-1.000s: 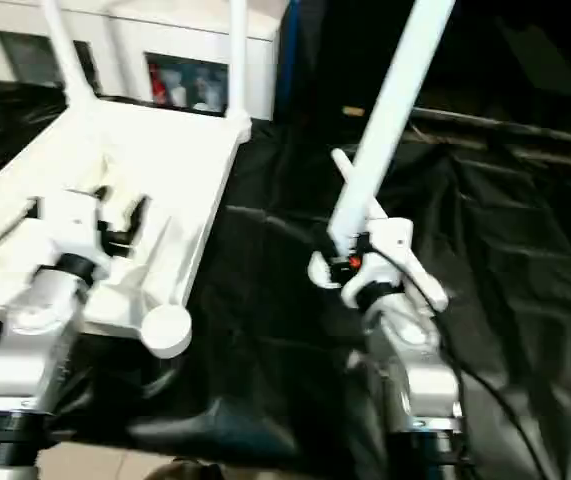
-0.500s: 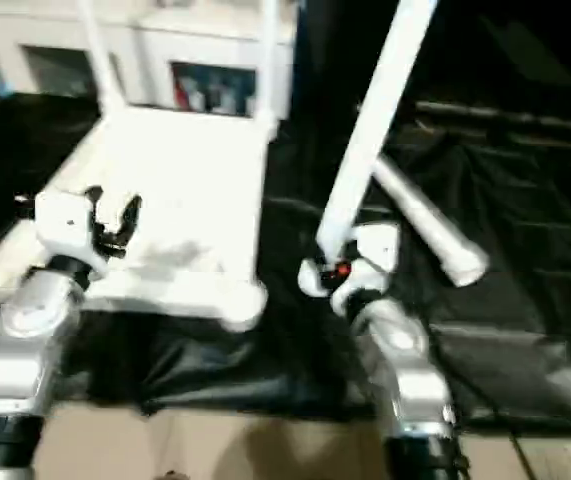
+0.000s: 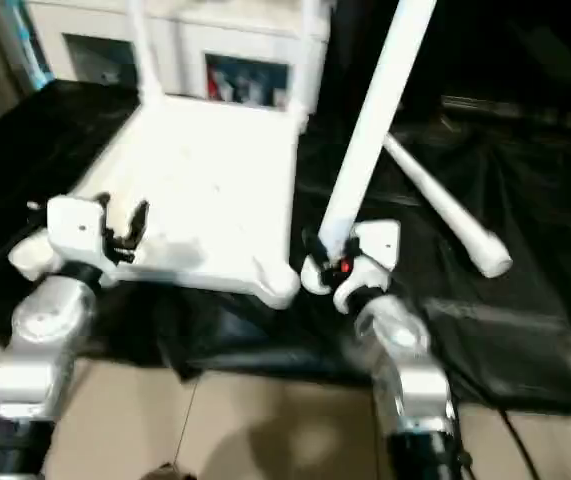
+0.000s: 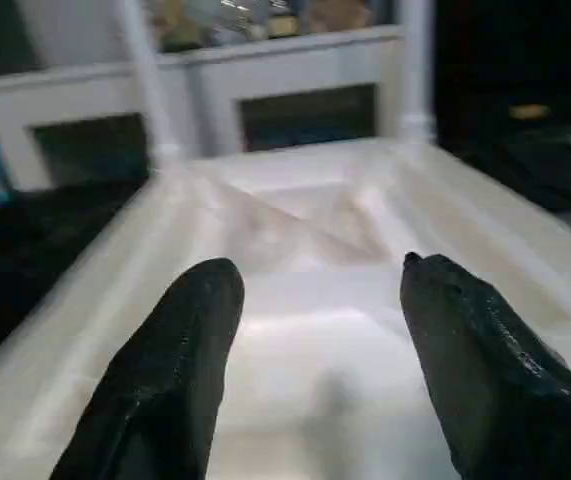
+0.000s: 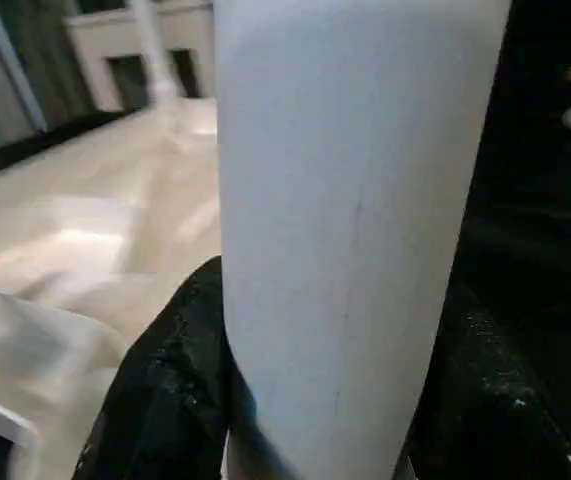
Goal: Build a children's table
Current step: Move to table
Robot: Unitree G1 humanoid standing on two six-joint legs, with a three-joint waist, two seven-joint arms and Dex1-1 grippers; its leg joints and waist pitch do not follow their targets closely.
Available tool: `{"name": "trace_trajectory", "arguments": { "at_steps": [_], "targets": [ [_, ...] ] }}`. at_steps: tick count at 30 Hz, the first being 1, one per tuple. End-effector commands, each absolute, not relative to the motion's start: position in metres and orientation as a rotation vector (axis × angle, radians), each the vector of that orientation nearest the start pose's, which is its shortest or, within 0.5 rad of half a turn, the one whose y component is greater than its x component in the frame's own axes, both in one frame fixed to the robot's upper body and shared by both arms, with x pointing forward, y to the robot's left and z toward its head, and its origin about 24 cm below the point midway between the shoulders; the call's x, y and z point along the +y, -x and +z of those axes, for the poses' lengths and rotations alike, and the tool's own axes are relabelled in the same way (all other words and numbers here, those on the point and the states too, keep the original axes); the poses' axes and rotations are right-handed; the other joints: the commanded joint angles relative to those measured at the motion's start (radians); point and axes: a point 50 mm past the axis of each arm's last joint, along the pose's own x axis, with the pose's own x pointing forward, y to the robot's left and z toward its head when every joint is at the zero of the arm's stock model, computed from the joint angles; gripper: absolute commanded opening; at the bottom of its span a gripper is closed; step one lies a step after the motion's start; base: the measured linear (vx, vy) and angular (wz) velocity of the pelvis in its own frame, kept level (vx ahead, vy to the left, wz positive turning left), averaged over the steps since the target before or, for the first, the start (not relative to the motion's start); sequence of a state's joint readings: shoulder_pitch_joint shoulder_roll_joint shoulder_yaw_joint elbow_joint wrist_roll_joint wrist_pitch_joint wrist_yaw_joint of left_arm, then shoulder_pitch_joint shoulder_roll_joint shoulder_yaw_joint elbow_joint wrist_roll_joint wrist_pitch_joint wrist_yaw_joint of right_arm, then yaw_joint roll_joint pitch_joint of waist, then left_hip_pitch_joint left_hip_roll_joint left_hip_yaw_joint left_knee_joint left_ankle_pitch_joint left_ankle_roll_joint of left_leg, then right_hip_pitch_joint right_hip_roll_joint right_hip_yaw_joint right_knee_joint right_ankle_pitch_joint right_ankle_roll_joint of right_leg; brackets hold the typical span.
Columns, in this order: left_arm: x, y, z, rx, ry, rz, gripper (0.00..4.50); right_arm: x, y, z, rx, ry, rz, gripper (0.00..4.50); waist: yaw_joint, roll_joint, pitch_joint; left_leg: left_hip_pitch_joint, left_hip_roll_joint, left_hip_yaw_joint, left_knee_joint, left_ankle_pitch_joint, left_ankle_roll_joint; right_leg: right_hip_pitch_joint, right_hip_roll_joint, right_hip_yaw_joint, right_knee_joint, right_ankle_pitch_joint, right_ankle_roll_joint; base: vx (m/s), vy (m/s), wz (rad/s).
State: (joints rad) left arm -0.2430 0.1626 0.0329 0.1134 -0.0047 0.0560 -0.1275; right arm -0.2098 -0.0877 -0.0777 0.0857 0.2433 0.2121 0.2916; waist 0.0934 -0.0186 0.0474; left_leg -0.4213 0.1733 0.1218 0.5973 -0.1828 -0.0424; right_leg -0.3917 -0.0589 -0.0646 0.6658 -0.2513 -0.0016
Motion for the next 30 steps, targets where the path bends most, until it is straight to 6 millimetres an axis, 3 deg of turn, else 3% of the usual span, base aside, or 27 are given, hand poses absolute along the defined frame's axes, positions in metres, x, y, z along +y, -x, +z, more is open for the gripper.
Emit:
{"name": "trace_trajectory", "arguments": {
  "at_steps": [1, 2, 4, 5, 6, 7, 8, 9, 11, 12, 13, 14, 15, 16, 18, 19, 20, 21, 22, 23, 24, 25, 26, 27, 28, 29, 30],
  "targets": [
    [0.177, -0.299, 0.077, -0.063, -0.191, -0.132, 2.96, -0.15, -0.294, 0.067, 0.04, -0.191, 0.313, 1.89, 0.022, -0.011, -0.053, 0.0, 0.02, 0.012, -0.042, -0.065, -0.004, 0.041, -0.114, 0.06, -0.153, -0.419, 0.052, -0.078, -0.117, -0.16],
    [0.177, -0.299, 0.077, -0.065, -0.187, -0.136, 2.96, -0.149, -0.294, 0.067, 0.041, -0.182, 0.322, 1.89, 0.02, -0.002, -0.053, 0.007, 0.03, 0.01, -0.059, -0.122, -0.036, 0.037, -0.098, 0.049, -0.153, -0.468, 0.041, -0.06, -0.062, -0.16],
    [0.178, -0.299, 0.077, -0.065, -0.172, -0.13, 2.96, -0.145, -0.293, 0.066, 0.052, -0.167, 0.348, 1.89, 0.009, 0.009, -0.053, 0.022, 0.048, 0.004, -0.081, -0.236, -0.069, 0.032, -0.076, 0.035, -0.14, -0.404, -0.013, 0.0, 0.0, 0.0],
    [0.179, -0.299, 0.077, -0.065, -0.171, -0.129, 2.96, -0.144, -0.293, 0.065, 0.061, -0.161, 0.357, 1.89, 0.016, -0.001, -0.048, -0.008, 0.035, -0.017, -0.096, -0.287, -0.047, 0.061, -0.094, 0.007, -0.129, -0.409, -0.034, 0.0, 0.0, 0.0],
    [0.179, -0.299, 0.077, -0.063, -0.174, -0.132, 2.96, -0.142, -0.293, 0.064, 0.068, -0.151, 0.369, 1.89, 0.011, 0.01, -0.042, -0.022, 0.022, -0.04, -0.109, -0.417, -0.021, 0.078, -0.108, -0.026, -0.142, -0.524, -0.035, -0.012, 0.022, 0.19],
    [0.179, -0.299, 0.077, -0.063, -0.175, -0.134, 2.96, -0.141, -0.292, 0.064, 0.069, -0.146, 0.374, 1.89, 0.004, 0.022, -0.04, -0.005, 0.016, -0.049, -0.1, -0.516, -0.015, 0.087, -0.119, -0.045, -0.16, -0.614, -0.051, -0.012, 0.022, 0.19],
    [0.179, -0.299, 0.077, -0.062, -0.176, -0.133, 2.96, -0.14, -0.292, 0.064, 0.069, -0.14, 0.378, 1.89, 0.004, 0.03, -0.036, -0.009, 0.011, -0.052, -0.092, -0.545, -0.011, 0.115, -0.132, -0.065, -0.179, -0.681, -0.062, 0.016, 0.045, 0.41],
    [0.179, -0.299, 0.077, -0.062, -0.177, -0.133, 2.96, -0.14, -0.292, 0.063, 0.069, -0.142, 0.381, 1.89, 0.004, 0.03, -0.036, -0.009, 0.011, -0.052, -0.092, -0.545, -0.011, 0.115, -0.132, -0.065, -0.179, -0.681, -0.062, 0.037, 0.047, 0.49],
    [0.179, -0.299, 0.077, -0.062, -0.18, -0.134, 2.96, -0.139, -0.292, 0.063, 0.068, -0.147, 0.382, 1.89, 0.002, 0.033, -0.024, 0.006, 0.009, -0.044, -0.073, -0.574, 0.002, 0.145, -0.142, -0.09, -0.21, -0.76, -0.082, 0.049, 0.041, 0.54],
    [0.179, -0.299, 0.077, -0.062, -0.181, -0.136, 2.96, -0.14, -0.292, 0.063, 0.071, -0.162, 0.381, 1.89, 0.002, 0.033, -0.022, 0.011, 0.009, -0.041, -0.07, -0.568, 0.006, 0.148, -0.142, -0.094, -0.214, -0.762, -0.088, 0.039, 0.031, 0.5],
    [0.179, -0.299, 0.077, -0.062, -0.182, -0.138, 2.96, -0.139, -0.292, 0.063, 0.071, -0.168, 0.384, 1.89, -0.029, 0.039, -0.007, 0.132, 0.064, -0.045, -0.061, -0.711, -0.061, 0.058, -0.097, -0.087, -0.213, -0.688, -0.089, 0.039, 0.031, 0.5],
    [0.18, -0.299, 0.077, -0.063, -0.183, -0.141, 2.96, -0.139, -0.291, 0.063, 0.071, -0.169, 0.391, 1.89, -0.023, 0.056, -0.02, 0.136, 0.088, -0.055, -0.113, -0.814, -0.094, 0.085, -0.062, -0.061, -0.158, -0.495, -0.097, 0.058, 0.052, 0.18],
    [0.18, -0.299, 0.077, -0.063, -0.183, -0.141, 2.96, -0.139, -0.291, 0.063, 0.071, -0.169, 0.391, 1.89, -0.032, 0.048, -0.021, 0.132, 0.095, -0.063, -0.134, -0.821, -0.091, 0.091, -0.053, -0.051, -0.137, -0.411, -0.099, 0.113, 0.072, -0.05],
    [0.18, -0.298, 0.077, -0.062, -0.185, -0.142, 2.96, -0.139, -0.291, 0.062, 0.071, -0.166, 0.395, 1.89, -0.032, 0.052, -0.026, 0.14, 0.09, -0.064, -0.143, -0.809, -0.082, 0.088, -0.052, -0.036, -0.128, -0.321, -0.108, 0.113, 0.072, -0.05],
    [0.18, -0.299, 0.077, -0.061, -0.185, -0.143, 2.96, -0.139, -0.291, 0.062, 0.071, -0.163, 0.398, 1.89, -0.035, 0.038, -0.035, 0.124, 0.07, -0.048, -0.135, -0.673, -0.033, 0.104, -0.069, -0.011, -0.147, -0.26, -0.137, 0.124, 0.05, -0.12],
    [0.18, -0.299, 0.077, -0.061, -0.186, -0.144, 2.96, -0.138, -0.291, 0.062, 0.071, -0.161, 0.399, 1.89, -0.026, 0.029, -0.047, 0.076, 0.045, -0.012, -0.118, -0.491, 0.014, 0.154, -0.089, 0.006, -0.166, -0.195, -0.152, 0.131, 0.04, -0.12],
    [0.18, -0.299, 0.077, -0.061, -0.186, -0.145, 2.96, -0.138, -0.292, 0.062, 0.071, -0.161, 0.399, 1.89, -0.013, 0.022, -0.066, 0.038, 0.017, 0.015, -0.086, -0.241, 0.075, 0.198, -0.093, 0.012, -0.17, -0.072, -0.128, 0.129, 0.019, -0.07],
    [0.18, -0.299, 0.077, -0.061, -0.185, -0.147, 2.96, -0.138, -0.292, 0.063, 0.07, -0.161, 0.4, 1.89, -0.007, 0.025, -0.079, 0.039, 0.014, 0.02, -0.075, -0.148, 0.106, 0.206, -0.093, 0.008, -0.165, -0.011, -0.114, 0.135, 0.017, -0.02],
    [0.18, -0.299, 0.077, -0.062, -0.185, -0.149, 2.96, -0.138, -0.292, 0.063, 0.068, -0.16, 0.4, 1.89, -0.012, 0.024, -0.082, 0.028, 0.007, 0.016, -0.065, -0.029, 0.158, 0.21, -0.069, -0.004, -0.149, 0.091, -0.075, 0.135, 0.017, -0.02],
    [0.18, -0.299, 0.077, -0.062, -0.185, -0.151, 2.96, -0.138, -0.293, 0.063, 0.066, -0.16, 0.4, 1.89, -0.022, 0.031, -0.09, 0.073, 0.015, 0.001, -0.061, 0.047, 0.21, 0.183, -0.04, -0.018, -0.122, 0.167, -0.049, 0.182, 0.02, 0.03],
    [0.179, -0.299, 0.077, -0.062, -0.184, -0.156, 2.96, -0.138, -0.293, 0.063, 0.066, -0.16, 0.403, 1.89, -0.056, 0.039, -0.099, 0.157, 0.048, -0.057, -0.053, 0.201, 0.357, 0.114, -0.009, -0.036, -0.059, 0.178, -0.024, 0.223, -0.042, 0.05],
    [0.179, -0.299, 0.077, -0.062, -0.184, -0.158, 2.96, -0.137, -0.293, 0.063, 0.067, -0.163, 0.405, 1.89, -0.075, 0.046, -0.098, 0.223, 0.083, -0.097, -0.043, 0.257, 0.447, 0.035, -0.014, -0.037, -0.031, 0.079, -0.013, 0.223, -0.042, 0.05],
    [0.178, -0.299, 0.077, -0.062, -0.184, -0.163, 2.96, -0.137, -0.292, 0.063, 0.066, -0.162, 0.41, 1.89, -0.1, 0.036, -0.103, 0.274, 0.148, -0.166, -0.046, 0.379, 0.602, -0.044, -0.046, -0.01, 0.022, -0.105, 0.035, 0.19, -0.105, -0.11],
    [0.178, -0.299, 0.077, -0.062, -0.184, -0.166, 2.96, -0.137, -0.292, 0.063, 0.066, -0.161, 0.412, 1.89, -0.102, 0.03, -0.098, 0.269, 0.154, -0.176, -0.045, 0.434, 0.637, -0.061, -0.058, 0.008, 0.033, -0.131, 0.059, 0.075, -0.139, -0.34],
    [0.177, -0.298, 0.077, -0.064, -0.184, -0.176, 2.96, -0.137, -0.292, 0.063, 0.063, -0.166, 0.411, 1.89, -0.093, 0.014, -0.078, 0.203, 0.099, -0.139, -0.047, 0.375, 0.594, -0.039, -0.075, 0.043, 0.004, -0.063, 0.072, 0.075, -0.139, -0.34],
    [0.176, -0.298, 0.077, -0.065, -0.183, -0.181, 2.96, -0.137, -0.292, 0.064, 0.061, -0.171, 0.409, 1.89, -0.059, -0.046, -0.066, 0.079, -0.033, -0.033, -0.014, 0.104, 0.383, 0.09, -0.091, 0.093, -0.097, 0.024, 0.083, 0.006, -0.166, -0.26],
    [0.176, -0.298, 0.077, -0.065, -0.183, -0.183, 2.96, -0.137, -0.292, 0.064, 0.06, -0.171, 0.409, 1.89, -0.029, -0.067, -0.068, 0.028, -0.089, 0.0, 0.049, -0.043, 0.319, 0.151, -0.121, 0.147, -0.133, 0.007, 0.087, 0.052, -0.109, -0.03]
  ]
}}
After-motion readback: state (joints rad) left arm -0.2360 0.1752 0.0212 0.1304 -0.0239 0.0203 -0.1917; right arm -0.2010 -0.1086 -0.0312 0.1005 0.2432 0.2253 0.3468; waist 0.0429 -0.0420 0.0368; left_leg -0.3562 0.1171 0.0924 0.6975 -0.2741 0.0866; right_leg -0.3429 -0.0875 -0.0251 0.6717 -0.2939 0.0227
